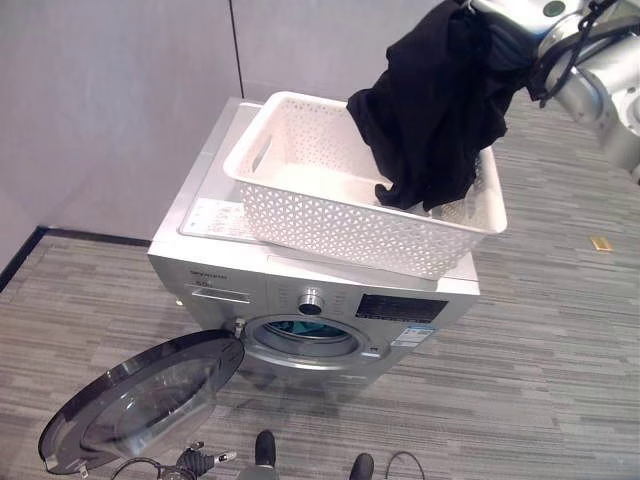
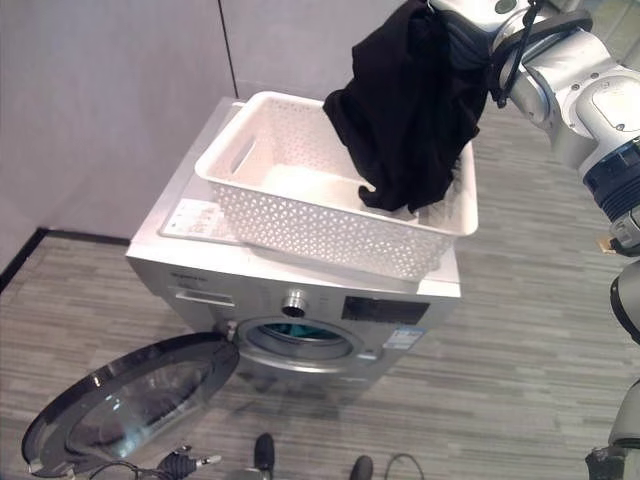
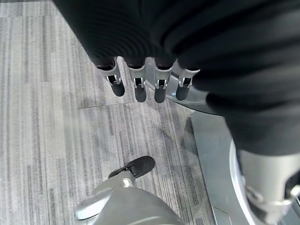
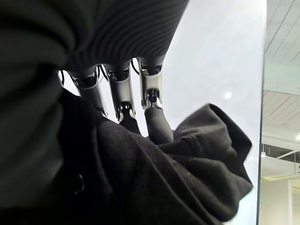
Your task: Grab the laundry basket,head to the washer,open it,put in the laundry and shut it.
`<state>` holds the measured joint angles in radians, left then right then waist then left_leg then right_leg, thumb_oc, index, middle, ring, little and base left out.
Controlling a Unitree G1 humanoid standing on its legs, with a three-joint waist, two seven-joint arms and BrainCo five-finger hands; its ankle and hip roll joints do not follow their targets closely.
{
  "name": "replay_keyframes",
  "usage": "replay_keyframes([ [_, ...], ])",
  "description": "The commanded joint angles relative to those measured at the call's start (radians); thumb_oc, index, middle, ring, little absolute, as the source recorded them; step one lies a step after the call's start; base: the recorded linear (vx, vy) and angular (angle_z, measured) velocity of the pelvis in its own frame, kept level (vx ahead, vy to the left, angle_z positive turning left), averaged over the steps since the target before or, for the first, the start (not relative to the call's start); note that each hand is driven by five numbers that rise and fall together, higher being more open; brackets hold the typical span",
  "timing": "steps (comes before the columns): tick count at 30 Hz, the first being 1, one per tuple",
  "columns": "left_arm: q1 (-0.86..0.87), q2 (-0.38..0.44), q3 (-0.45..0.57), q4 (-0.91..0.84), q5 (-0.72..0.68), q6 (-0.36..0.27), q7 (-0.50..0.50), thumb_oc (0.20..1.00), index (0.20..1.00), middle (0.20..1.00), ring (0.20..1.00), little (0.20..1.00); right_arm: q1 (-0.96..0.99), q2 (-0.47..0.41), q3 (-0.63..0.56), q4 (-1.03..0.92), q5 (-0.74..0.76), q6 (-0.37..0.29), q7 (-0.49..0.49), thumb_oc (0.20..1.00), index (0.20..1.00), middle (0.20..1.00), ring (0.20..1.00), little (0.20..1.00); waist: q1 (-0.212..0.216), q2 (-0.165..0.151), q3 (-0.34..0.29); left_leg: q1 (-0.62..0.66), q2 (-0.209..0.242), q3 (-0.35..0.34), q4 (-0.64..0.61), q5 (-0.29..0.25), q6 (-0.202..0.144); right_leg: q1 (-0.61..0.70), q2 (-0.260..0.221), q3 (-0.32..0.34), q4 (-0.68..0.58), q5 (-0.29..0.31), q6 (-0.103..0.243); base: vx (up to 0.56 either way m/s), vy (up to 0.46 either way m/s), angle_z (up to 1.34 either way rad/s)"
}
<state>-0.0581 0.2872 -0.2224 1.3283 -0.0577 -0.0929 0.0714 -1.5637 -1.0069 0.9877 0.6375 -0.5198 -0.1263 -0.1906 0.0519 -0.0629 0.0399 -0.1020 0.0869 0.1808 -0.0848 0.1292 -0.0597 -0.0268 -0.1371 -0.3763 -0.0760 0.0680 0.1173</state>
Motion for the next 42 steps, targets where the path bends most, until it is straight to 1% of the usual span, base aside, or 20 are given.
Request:
replay_keyframes([
  [1, -0.056, 0.033, -0.044, 0.009, 0.026, -0.033, 0.035, 1.000, 1.000, 1.000, 1.000, 1.000, -0.111, 0.045, -0.119, 0.078, 0.179, 0.021, -0.112, 0.200, 0.200, 0.200, 0.200, 0.200, 0.035, -0.089, 0.000, 0.006, 0.061, -0.043, -0.002, -0.062, -0.062, 0.058, -0.138, 0.008, -0.002, 0.049, 0.137, 0.02, -0.016, -0.06],
  [5, -0.099, 0.028, -0.115, -0.075, -0.010, -0.064, 0.059, 1.000, 1.000, 1.000, 1.000, 1.000, -0.137, 0.145, -0.263, 0.132, 0.396, -0.012, -0.199, 0.200, 0.200, 0.200, 0.200, 0.200, 0.050, -0.081, -0.023, 0.017, 0.063, -0.048, -0.002, -0.059, -0.061, 0.075, -0.134, 0.005, -0.009, 0.045, 0.134, 0.02, -0.017, -0.07],
  [8, -0.109, 0.030, -0.144, -0.126, -0.028, -0.074, 0.063, 1.000, 1.000, 1.000, 1.000, 1.000, -0.166, 0.156, -0.305, 0.113, 0.434, -0.017, -0.244, 0.200, 0.200, 0.200, 0.200, 0.200, 0.055, -0.076, -0.031, 0.026, 0.066, -0.052, -0.002, -0.064, -0.064, 0.087, -0.130, 0.001, -0.008, 0.039, 0.133, 0.01, -0.004, 0.00],
  [10, -0.096, 0.049, -0.163, -0.262, -0.101, -0.091, 0.033, 1.000, 1.000, 1.000, 1.000, 1.000, -0.197, 0.120, -0.332, 0.052, 0.449, -0.031, -0.281, 0.200, 0.200, 0.200, 0.200, 0.200, 0.059, -0.067, -0.040, 0.030, 0.065, -0.057, -0.002, -0.066, -0.064, 0.094, -0.130, -0.006, -0.008, 0.036, 0.134, 0.04, -0.009, 0.08],
  [11, -0.071, 0.091, -0.171, -0.419, -0.159, -0.098, 0.001, 1.000, 1.000, 1.000, 1.000, 1.000, -0.193, 0.086, -0.396, 0.003, 0.477, -0.048, -0.329, 0.200, 0.200, 0.200, 0.200, 0.200, 0.066, -0.054, -0.044, 0.031, 0.064, -0.066, -0.002, -0.066, -0.065, 0.102, -0.128, -0.014, -0.007, 0.031, 0.133, 0.03, -0.003, 0.18],
  [13, -0.058, 0.145, -0.185, -0.544, -0.159, -0.095, -0.023, 1.000, 1.000, 1.000, 1.000, 1.000, -0.198, 0.047, -0.428, -0.030, 0.488, -0.060, -0.348, 0.200, 0.200, 0.200, 0.200, 0.200, 0.072, -0.049, -0.052, 0.034, 0.064, -0.075, -0.002, -0.066, -0.066, 0.111, -0.126, -0.021, -0.007, 0.026, 0.133, 0.01, -0.007, 0.18],
  [14, -0.056, 0.148, -0.185, -0.549, -0.160, -0.091, -0.023, 1.000, 1.000, 1.000, 1.000, 1.000, -0.196, 0.045, -0.432, -0.032, 0.488, -0.060, -0.348, 0.200, 0.200, 0.200, 0.200, 0.200, 0.071, -0.051, -0.051, 0.031, 0.063, -0.076, -0.002, -0.061, -0.064, 0.110, -0.127, -0.022, -0.008, 0.031, 0.133, 0.01, -0.008, 0.18],
  [15, -0.048, 0.184, -0.199, -0.636, -0.168, -0.093, -0.045, 1.000, 1.000, 1.000, 1.000, 1.000, -0.200, 0.031, -0.461, -0.049, 0.517, -0.070, -0.370, 0.200, 0.200, 0.200, 0.200, 0.200, 0.073, -0.045, -0.053, 0.034, 0.063, -0.080, -0.002, -0.062, -0.065, 0.116, -0.126, -0.026, -0.008, 0.028, 0.133, -0.01, 0.004, 0.20],
  [18, 0.020, 0.298, -0.172, -0.870, -0.307, -0.083, -0.119, 1.000, 1.000, 1.000, 1.000, 1.000, -0.212, 0.026, -0.498, -0.074, 0.598, -0.106, -0.394, 0.200, 0.200, 0.200, 0.200, 0.200, 0.078, -0.032, -0.062, 0.040, 0.060, -0.086, -0.002, -0.062, -0.062, 0.124, -0.126, -0.030, -0.008, 0.026, 0.133, 0.02, 0.000, 0.10],
  [19, 0.023, 0.300, -0.170, -0.874, -0.308, -0.081, -0.120, 1.000, 1.000, 1.000, 1.000, 1.000, -0.210, 0.027, -0.500, -0.074, 0.598, -0.106, -0.394, 0.200, 0.200, 0.200, 0.200, 0.200, 0.076, -0.034, -0.063, 0.040, 0.060, -0.086, -0.002, -0.062, -0.062, 0.124, -0.126, -0.030, -0.008, 0.026, 0.133, 0.00, 0.000, 0.00],
  [20, 0.053, 0.342, -0.153, -0.955, -0.374, -0.079, -0.150, 1.000, 1.000, 1.000, 1.000, 1.000, -0.214, 0.034, -0.508, -0.070, 0.629, -0.113, -0.392, 0.200, 0.200, 0.200, 0.200, 0.200, 0.077, -0.028, -0.066, 0.043, 0.060, -0.085, -0.002, -0.062, -0.061, 0.126, -0.127, -0.030, -0.008, 0.027, 0.134, 0.00, 0.000, 0.00],
  [22, 0.157, 0.531, -0.041, -1.247, -0.562, -0.083, -0.220, 1.000, 1.000, 1.000, 1.000, 1.000, -0.223, 0.081, -0.486, -0.027, 0.741, -0.146, -0.376, 0.200, 0.200, 0.200, 0.200, 0.200, 0.082, -0.014, -0.076, 0.064, 0.063, -0.073, -0.002, -0.063, -0.064, 0.129, -0.126, -0.018, -0.011, 0.028, 0.135, 0.02, 0.014, -0.10],
  [24, 0.186, 0.572, 0.002, -1.308, -0.604, -0.087, -0.231, 1.000, 1.000, 1.000, 1.000, 1.000, -0.224, 0.094, -0.479, -0.010, 0.765, -0.152, -0.369, 0.200, 0.200, 0.200, 0.200, 0.200, 0.083, -0.013, -0.080, 0.066, 0.064, -0.071, -0.002, -0.062, -0.066, 0.126, -0.127, -0.013, -0.011, 0.029, 0.135, 0.01, 0.002, -0.16],
  [25, 0.214, 0.614, 0.084, -1.399, -0.678, -0.110, -0.237, 1.000, 1.000, 1.000, 1.000, 1.000, -0.224, 0.107, -0.463, 0.015, 0.786, -0.158, -0.364, 0.200, 0.200, 0.200, 0.200, 0.200, 0.091, -0.015, -0.084, 0.071, 0.066, -0.066, -0.002, -0.061, -0.070, 0.125, -0.127, -0.011, -0.011, 0.029, 0.135, 0.00, -0.011, -0.12],
  [27, 0.236, 0.615, 0.134, -1.436, -0.722, -0.112, -0.241, 1.000, 1.000, 1.000, 1.000, 1.000, -0.220, 0.119, -0.458, 0.027, 0.791, -0.158, -0.357, 0.200, 0.200, 0.200, 0.200, 0.200, 0.091, -0.016, -0.085, 0.074, 0.067, -0.064, -0.002, -0.062, -0.071, 0.126, -0.128, -0.011, -0.011, 0.029, 0.135, 0.00, -0.014, -0.09],
  [29, 0.216, 0.609, 0.172, -1.478, -0.744, -0.142, -0.236, 1.000, 1.000, 1.000, 1.000, 1.000, -0.207, 0.143, -0.455, 0.035, 0.807, -0.159, -0.342, 0.200, 0.200, 0.200, 0.200, 0.200, 0.099, -0.017, -0.088, 0.077, 0.068, -0.063, -0.002, -0.061, -0.074, 0.131, -0.131, -0.013, -0.011, 0.026, 0.134, 0.00, -0.015, 0.00],
  [30, 0.186, 0.609, 0.182, -1.507, -0.735, -0.165, -0.226, 1.000, 1.000, 1.000, 1.000, 1.000, -0.203, 0.163, -0.449, 0.046, 0.808, -0.154, -0.334, 0.200, 0.200, 0.200, 0.200, 0.200, 0.105, -0.018, -0.090, 0.079, 0.068, -0.063, -0.002, -0.060, -0.076, 0.136, -0.133, -0.018, -0.011, 0.025, 0.133, 0.00, 0.000, 0.00],
  [32, 0.149, 0.614, 0.181, -1.546, -0.752, -0.171, -0.232, 1.000, 1.000, 1.000, 1.000, 1.000, -0.198, 0.188, -0.446, 0.053, 0.817, -0.152, -0.324, 0.200, 0.200, 0.200, 0.200, 0.200, 0.109, -0.015, -0.090, 0.085, 0.071, -0.064, -0.002, -0.065, -0.079, 0.144, -0.132, -0.021, -0.011, 0.018, 0.133, 0.00, 0.000, 0.00],
  [38, 0.012, 0.574, 0.100, -1.608, -0.846, -0.194, -0.275, 1.000, 1.000, 1.000, 1.000, 1.000, -0.224, 0.277, -0.396, 0.136, 0.824, -0.141, -0.294, 0.200, 0.200, 0.200, 0.200, 0.200, 0.110, -0.019, -0.091, 0.084, 0.071, -0.070, -0.002, -0.057, -0.081, 0.146, -0.131, -0.028, -0.011, 0.018, 0.127, 0.00, -0.008, 0.04],
  [42, -0.045, 0.549, 0.063, -1.646, -0.876, -0.211, -0.278, 1.000, 1.000, 1.000, 1.000, 1.000, -0.237, 0.311, -0.364, 0.186, 0.826, -0.136, -0.278, 0.200, 0.200, 0.200, 0.200, 0.200, 0.112, -0.025, -0.089, 0.080, 0.073, -0.072, -0.002, -0.055, -0.083, 0.145, -0.126, -0.029, -0.011, 0.016, 0.123, 0.00, -0.007, 0.03],
])
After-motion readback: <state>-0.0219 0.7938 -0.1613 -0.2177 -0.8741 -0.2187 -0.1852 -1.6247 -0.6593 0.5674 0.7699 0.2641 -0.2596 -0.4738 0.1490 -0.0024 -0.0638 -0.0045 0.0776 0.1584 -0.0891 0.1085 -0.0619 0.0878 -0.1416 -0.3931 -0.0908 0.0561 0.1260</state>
